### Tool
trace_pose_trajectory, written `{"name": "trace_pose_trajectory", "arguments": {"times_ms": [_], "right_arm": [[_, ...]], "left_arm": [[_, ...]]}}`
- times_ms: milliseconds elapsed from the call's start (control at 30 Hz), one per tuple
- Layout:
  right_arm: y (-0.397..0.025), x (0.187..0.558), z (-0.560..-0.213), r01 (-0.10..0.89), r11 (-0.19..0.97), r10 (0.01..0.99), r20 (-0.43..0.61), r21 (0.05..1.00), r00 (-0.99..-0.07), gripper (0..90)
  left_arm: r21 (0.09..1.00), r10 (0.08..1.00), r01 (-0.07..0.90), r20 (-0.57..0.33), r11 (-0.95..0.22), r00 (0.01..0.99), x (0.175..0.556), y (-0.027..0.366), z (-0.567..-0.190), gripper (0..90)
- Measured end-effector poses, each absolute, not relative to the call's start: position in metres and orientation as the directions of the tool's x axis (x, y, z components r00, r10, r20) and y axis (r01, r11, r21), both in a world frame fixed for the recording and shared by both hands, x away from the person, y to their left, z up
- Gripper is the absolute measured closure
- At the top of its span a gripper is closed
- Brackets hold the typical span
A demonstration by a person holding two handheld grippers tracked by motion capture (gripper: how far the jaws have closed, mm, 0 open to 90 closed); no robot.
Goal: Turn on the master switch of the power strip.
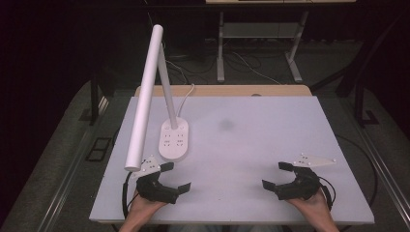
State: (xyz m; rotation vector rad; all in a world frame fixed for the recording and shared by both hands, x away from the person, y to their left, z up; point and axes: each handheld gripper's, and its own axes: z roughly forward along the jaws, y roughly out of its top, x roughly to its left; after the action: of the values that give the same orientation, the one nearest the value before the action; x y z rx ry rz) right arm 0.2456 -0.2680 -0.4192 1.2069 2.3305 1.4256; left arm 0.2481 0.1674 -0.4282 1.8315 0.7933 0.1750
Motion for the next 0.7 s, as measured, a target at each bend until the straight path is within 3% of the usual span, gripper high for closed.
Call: {"name": "trace_pose_trajectory", "arguments": {"times_ms": [700], "right_arm": [[-0.2716, 0.2417, -0.4190, 0.565, 0.225, 0.701, 0.271, 0.794, -0.660, 0.9]], "left_arm": [[0.867, 0.577, 0.447, -0.254, -0.221, 0.776, 0.2502, 0.1659, -0.4276, 0.0]]}}
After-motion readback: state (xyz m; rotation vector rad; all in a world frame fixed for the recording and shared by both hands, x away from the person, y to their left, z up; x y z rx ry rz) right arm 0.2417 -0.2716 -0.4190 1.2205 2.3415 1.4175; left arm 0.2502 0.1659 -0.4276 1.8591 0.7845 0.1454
